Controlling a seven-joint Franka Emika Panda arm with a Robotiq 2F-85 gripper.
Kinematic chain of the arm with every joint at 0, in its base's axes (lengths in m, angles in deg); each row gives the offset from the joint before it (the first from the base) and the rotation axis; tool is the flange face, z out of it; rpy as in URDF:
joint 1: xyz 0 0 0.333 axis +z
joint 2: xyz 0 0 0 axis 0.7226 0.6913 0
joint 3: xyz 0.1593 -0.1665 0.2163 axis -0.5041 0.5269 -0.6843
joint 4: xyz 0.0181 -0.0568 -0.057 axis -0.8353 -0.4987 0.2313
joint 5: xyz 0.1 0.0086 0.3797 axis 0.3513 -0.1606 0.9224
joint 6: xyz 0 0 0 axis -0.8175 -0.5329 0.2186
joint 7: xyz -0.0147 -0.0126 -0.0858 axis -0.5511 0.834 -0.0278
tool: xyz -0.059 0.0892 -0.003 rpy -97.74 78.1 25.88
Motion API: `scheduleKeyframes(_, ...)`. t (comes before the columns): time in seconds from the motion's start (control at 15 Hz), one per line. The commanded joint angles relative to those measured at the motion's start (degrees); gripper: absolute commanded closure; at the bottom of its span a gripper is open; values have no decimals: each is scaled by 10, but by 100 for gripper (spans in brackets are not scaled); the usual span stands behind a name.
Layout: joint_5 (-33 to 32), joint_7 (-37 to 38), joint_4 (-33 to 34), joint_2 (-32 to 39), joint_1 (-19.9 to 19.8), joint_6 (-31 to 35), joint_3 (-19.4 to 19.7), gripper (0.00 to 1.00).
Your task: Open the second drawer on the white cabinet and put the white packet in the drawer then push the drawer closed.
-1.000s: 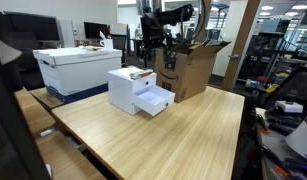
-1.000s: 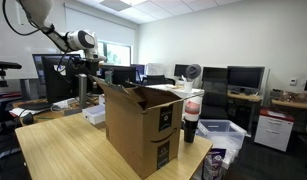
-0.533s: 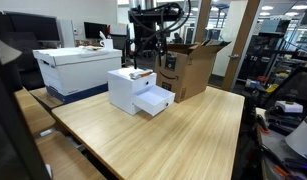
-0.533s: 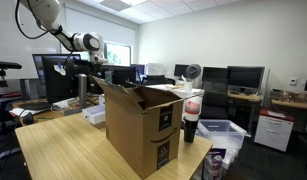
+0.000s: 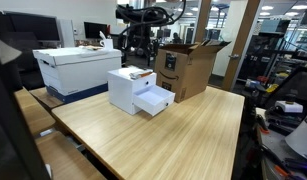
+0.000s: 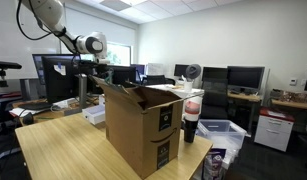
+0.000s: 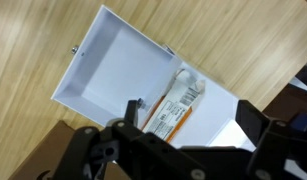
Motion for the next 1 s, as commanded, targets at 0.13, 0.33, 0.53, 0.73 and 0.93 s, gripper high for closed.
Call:
scheduleKeyframes(0.13, -1, 112, -35, 2, 0, 72, 15, 0)
scheduleKeyframes(0.33, -7, 154, -45, 4, 0, 88, 23, 0)
scheduleKeyframes(0.53, -7, 187, -51, 5, -1, 89, 27, 0)
scheduleKeyframes(0.73, -12, 217, -53, 5, 0, 82, 30, 0)
scheduleKeyframes(0.93, -16, 240, -54, 4, 1, 78, 30, 0)
